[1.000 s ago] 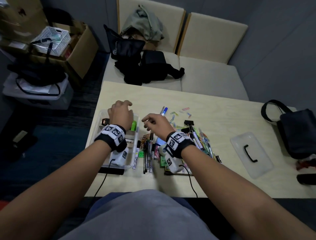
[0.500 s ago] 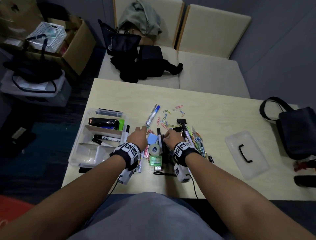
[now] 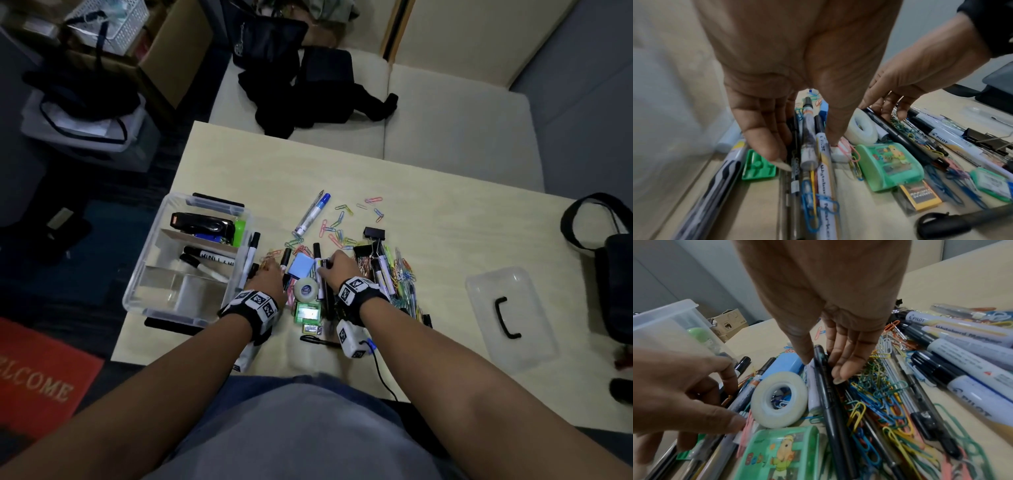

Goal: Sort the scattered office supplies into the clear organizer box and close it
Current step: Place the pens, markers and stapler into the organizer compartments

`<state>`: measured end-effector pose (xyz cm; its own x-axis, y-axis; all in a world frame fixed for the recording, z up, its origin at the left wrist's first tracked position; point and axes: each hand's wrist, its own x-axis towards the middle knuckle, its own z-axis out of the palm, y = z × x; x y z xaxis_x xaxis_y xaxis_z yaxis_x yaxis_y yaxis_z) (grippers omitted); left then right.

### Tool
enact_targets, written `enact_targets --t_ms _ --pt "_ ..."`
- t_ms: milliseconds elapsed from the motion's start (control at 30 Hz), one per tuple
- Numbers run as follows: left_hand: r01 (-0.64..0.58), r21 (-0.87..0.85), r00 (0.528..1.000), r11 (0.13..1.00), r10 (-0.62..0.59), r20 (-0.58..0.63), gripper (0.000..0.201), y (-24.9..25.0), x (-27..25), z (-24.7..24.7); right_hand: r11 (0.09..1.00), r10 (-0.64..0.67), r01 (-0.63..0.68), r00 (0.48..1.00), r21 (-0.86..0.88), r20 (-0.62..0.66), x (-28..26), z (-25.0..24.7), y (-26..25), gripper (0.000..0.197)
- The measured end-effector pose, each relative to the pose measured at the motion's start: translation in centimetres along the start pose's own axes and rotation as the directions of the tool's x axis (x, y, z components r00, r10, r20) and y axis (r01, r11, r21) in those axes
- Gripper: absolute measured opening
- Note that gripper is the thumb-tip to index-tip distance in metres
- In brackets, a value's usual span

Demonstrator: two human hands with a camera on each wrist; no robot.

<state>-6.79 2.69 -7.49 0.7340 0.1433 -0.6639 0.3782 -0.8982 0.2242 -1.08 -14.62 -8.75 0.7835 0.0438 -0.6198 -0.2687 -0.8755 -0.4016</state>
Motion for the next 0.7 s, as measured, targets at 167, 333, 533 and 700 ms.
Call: enact_targets --t_ms 167,333,533,700 --pt "0.047 -0.042 0.998 0.998 -0.045 0.045 0.075 0.3 -0.1 -0.2 0.997 -0.076 0.075 0.997 -0.029 -0.031 0.9 0.1 -0.7 0.025" --pt "0.015 0.058 0.997 0.998 -0.019 0.074 0.051 0.9 -0.5 -0.5 0.998 -0.05 0.051 0.998 -0.04 0.027 1.9 0.1 -1.6 0.026" --pt "-0.045 0.038 0.993 0.998 0.041 0.107 0.031 1.1 -0.4 -0.7 0.995 -0.091 0.091 0.996 0.029 0.001 2.3 0.2 -2.5 0.027" --pt "0.02 -0.03 0.994 0.999 -0.017 0.109 0.031 1.1 -0.1 -0.2 0.999 -0.026 0.028 0.998 -0.023 0.064 2.4 0.6 -2.7 0.035"
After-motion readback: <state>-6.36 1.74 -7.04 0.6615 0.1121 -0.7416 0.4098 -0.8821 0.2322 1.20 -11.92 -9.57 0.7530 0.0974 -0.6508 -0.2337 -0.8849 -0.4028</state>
